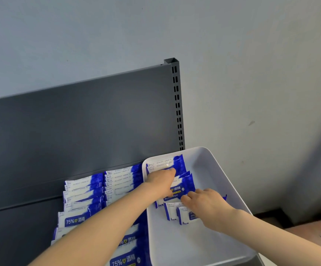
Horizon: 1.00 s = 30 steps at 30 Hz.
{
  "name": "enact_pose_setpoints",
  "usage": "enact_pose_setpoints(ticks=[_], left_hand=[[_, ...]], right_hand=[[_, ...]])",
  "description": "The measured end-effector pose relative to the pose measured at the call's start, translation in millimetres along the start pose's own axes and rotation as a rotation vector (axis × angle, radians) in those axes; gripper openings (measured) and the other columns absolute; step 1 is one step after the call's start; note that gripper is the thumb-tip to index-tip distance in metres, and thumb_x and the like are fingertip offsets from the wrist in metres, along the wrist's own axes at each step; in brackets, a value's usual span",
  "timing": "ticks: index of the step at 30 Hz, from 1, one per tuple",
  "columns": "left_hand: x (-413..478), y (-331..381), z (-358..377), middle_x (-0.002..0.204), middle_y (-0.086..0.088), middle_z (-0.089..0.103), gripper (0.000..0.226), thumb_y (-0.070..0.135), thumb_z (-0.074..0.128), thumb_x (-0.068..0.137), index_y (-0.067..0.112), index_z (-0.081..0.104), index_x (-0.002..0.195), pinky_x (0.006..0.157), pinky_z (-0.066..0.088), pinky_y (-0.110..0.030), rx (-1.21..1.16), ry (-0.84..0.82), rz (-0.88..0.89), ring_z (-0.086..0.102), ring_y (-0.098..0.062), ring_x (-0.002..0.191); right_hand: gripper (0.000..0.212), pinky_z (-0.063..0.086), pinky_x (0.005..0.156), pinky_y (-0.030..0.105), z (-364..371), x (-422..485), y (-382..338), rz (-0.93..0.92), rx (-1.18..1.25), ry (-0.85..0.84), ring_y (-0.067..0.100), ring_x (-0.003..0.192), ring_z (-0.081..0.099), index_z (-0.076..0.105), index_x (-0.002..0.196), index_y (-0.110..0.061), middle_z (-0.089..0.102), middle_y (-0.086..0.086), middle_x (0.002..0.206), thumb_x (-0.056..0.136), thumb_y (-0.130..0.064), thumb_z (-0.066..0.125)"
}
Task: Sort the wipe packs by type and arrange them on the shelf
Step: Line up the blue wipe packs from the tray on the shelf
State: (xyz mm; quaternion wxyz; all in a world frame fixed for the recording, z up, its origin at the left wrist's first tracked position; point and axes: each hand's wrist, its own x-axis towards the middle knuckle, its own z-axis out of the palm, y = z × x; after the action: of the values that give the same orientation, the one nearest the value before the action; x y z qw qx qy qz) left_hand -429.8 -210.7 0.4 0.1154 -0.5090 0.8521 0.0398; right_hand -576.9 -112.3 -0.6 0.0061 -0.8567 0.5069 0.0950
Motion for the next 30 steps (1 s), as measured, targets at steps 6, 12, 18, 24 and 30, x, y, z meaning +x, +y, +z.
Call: enact_pose_setpoints(ticks=[6, 12, 18, 24, 30], left_hand=[[-13.4, -1.3, -5.5, 0.117, -0.004, 0.06, 0.046, 0.029, 0.07, 0.083, 0.018, 0.043, 0.119, 0.066, 0.044, -0.034, -0.109, 0.028, 0.039, 0.059, -0.025, 0.098], [-51.2, -33.3, -55.4, 0.119, 0.002, 0.059, 0.047, 0.032, 0.069, 0.081, 0.022, 0.045, 0.12, 0.077, 0.049, -0.036, -0.32, 0.204, -0.033, 0.059, -0.023, 0.101], [-121.9, -109.0, -89.4, 0.101, 0.009, 0.064, 0.041, 0.032, 0.076, 0.072, 0.028, 0.049, 0.102, 0.078, 0.053, -0.042, -0.539, 0.3, -0.081, 0.063, -0.013, 0.087], [-192.8, -183.9, -57.0, 0.091, 0.009, 0.071, 0.039, 0.025, 0.082, 0.068, 0.028, 0.052, 0.092, 0.073, 0.058, -0.04, -0.597, 0.088, -0.155, 0.07, -0.008, 0.077], [-236.2, -222.6, 16.7, 0.075, 0.012, 0.059, 0.03, 0.031, 0.08, 0.061, 0.022, 0.057, 0.079, 0.057, 0.043, -0.027, -0.559, -0.154, -0.197, 0.054, -0.008, 0.063]], right_hand=[[0.042, 0.044, 0.082, 0.033, 1.5, -1.9, 5.6, 0.079, 0.086, -0.011, 0.024, 0.113, 0.052, 0.039, 0.126, -0.02, 0.053, 0.003, 0.126, 0.088, -0.019, 0.059], [0.032, 0.032, 0.067, 0.028, -22.6, -14.8, 10.8, 0.269, 0.137, 0.025, 0.022, 0.107, 0.054, 0.045, 0.113, -0.023, 0.058, -0.003, 0.114, 0.087, -0.038, 0.056], [0.025, 0.034, 0.06, 0.028, -66.0, -20.5, -9.3, 0.457, 0.161, 0.223, 0.019, 0.099, 0.058, 0.045, 0.102, -0.024, 0.06, -0.009, 0.108, 0.088, -0.043, 0.054], [0.015, 0.033, 0.057, 0.031, -99.9, 1.6, -68.4, 0.465, 0.234, 0.409, 0.02, 0.088, 0.052, 0.044, 0.097, -0.023, 0.06, -0.007, 0.105, 0.092, -0.035, 0.051], [0.029, 0.039, 0.067, 0.03, -116.2, 33.4, -140.3, 0.349, 0.316, 0.452, 0.02, 0.105, 0.055, 0.046, 0.119, -0.024, 0.059, -0.008, 0.118, 0.092, -0.033, 0.052]])
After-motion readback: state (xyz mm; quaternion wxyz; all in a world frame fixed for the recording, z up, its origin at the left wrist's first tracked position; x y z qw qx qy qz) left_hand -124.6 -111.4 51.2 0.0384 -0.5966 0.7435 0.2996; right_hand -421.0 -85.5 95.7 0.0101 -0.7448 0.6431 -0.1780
